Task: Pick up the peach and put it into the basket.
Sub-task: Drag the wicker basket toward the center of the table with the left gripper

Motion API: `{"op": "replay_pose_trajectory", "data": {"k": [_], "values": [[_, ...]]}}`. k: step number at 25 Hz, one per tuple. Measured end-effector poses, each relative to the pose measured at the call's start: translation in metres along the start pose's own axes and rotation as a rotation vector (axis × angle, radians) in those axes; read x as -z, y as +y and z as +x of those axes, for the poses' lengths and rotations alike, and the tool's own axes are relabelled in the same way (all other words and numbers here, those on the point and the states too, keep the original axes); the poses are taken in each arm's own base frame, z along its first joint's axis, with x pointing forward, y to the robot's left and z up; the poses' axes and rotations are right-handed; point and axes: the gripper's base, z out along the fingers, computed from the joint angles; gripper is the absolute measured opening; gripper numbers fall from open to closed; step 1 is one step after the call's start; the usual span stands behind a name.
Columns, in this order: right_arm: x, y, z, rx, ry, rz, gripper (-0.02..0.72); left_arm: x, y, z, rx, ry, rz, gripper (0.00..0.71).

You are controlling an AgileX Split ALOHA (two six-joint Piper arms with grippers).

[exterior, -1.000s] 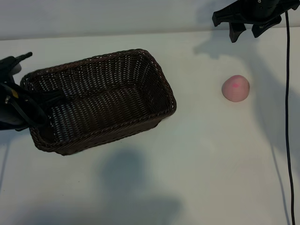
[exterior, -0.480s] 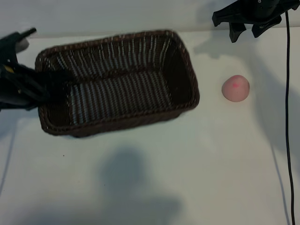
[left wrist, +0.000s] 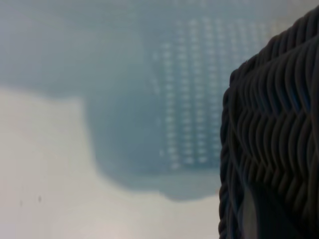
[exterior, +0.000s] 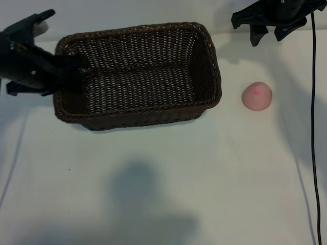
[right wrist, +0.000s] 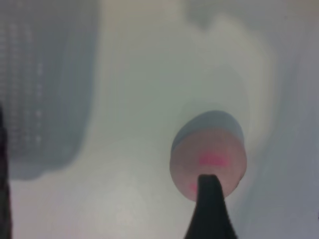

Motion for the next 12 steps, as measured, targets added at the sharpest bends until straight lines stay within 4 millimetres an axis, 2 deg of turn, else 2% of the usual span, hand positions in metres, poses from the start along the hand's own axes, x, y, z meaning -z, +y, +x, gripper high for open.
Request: {"op": "replay_pose_trajectory", "data": {"k": [7, 12], "values": [[0.000, 0.000, 0.000, 0.002, 0.000, -0.001, 0.505, -0.043, -0.003, -0.022, -0.018, 0.045, 0.053, 0.100], [0.000, 0.000, 0.000, 0.005, 0.000, -0.001, 0.505, -0.069, 0.000, -0.023, -0.014, 0.091, 0.073, 0.100]]}}
